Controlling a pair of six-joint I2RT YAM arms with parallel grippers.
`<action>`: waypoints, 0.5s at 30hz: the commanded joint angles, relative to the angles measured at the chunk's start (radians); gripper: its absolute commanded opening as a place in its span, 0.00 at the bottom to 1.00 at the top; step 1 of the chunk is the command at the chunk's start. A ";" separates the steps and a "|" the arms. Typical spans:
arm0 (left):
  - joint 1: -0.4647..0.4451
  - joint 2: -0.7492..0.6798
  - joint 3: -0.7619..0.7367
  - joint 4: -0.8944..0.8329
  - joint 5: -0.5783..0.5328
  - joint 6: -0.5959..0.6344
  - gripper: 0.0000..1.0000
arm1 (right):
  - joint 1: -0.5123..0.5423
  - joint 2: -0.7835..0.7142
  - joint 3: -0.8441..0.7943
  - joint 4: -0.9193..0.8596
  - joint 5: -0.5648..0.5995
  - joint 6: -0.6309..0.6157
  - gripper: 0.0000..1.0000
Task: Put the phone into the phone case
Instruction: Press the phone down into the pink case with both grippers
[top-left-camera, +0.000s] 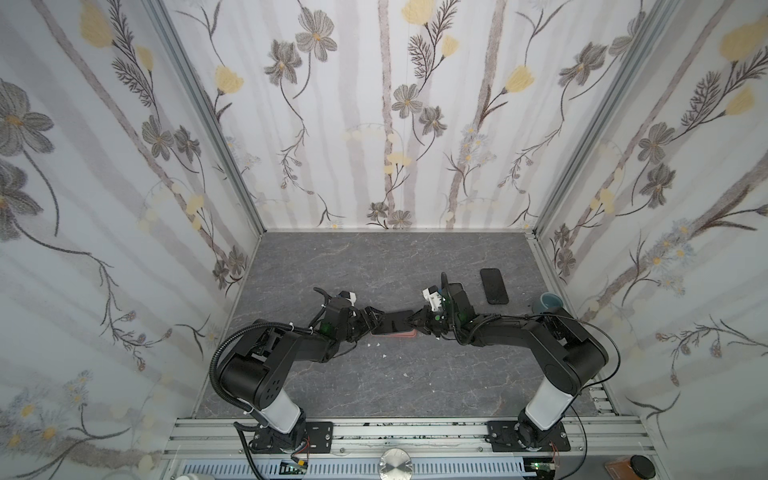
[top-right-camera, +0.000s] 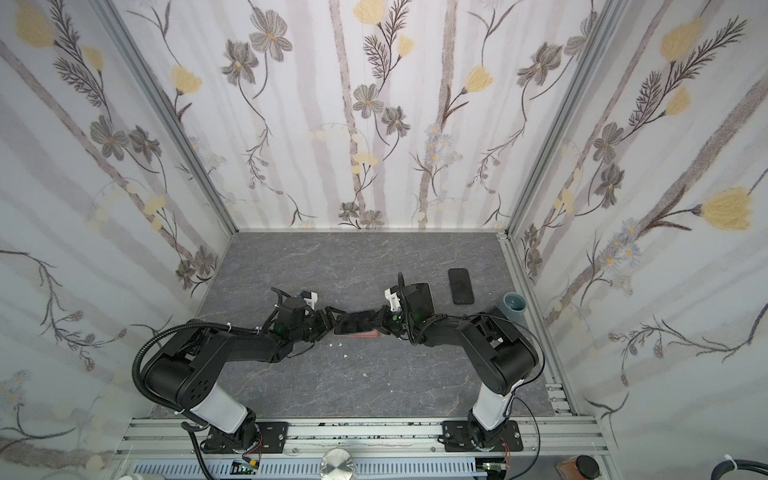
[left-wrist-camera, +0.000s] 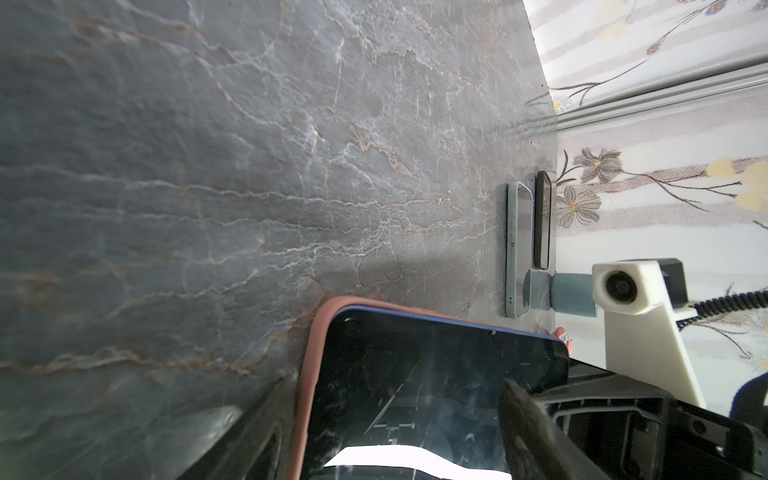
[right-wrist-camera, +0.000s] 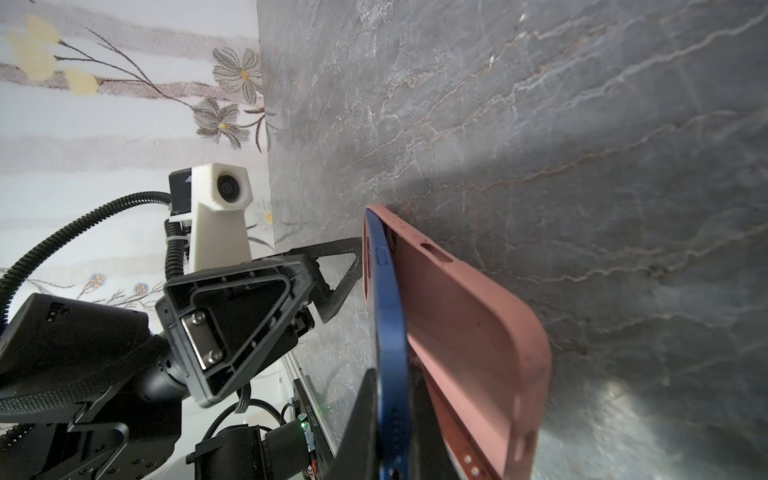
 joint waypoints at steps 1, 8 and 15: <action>-0.014 -0.002 -0.005 -0.084 0.088 -0.039 0.79 | 0.010 0.014 -0.014 -0.100 0.029 -0.011 0.04; -0.013 -0.015 -0.001 -0.097 0.078 -0.025 0.79 | 0.011 -0.002 0.012 -0.197 0.073 -0.054 0.10; -0.012 -0.016 0.007 -0.101 0.081 -0.020 0.79 | 0.030 -0.023 0.094 -0.331 0.133 -0.106 0.27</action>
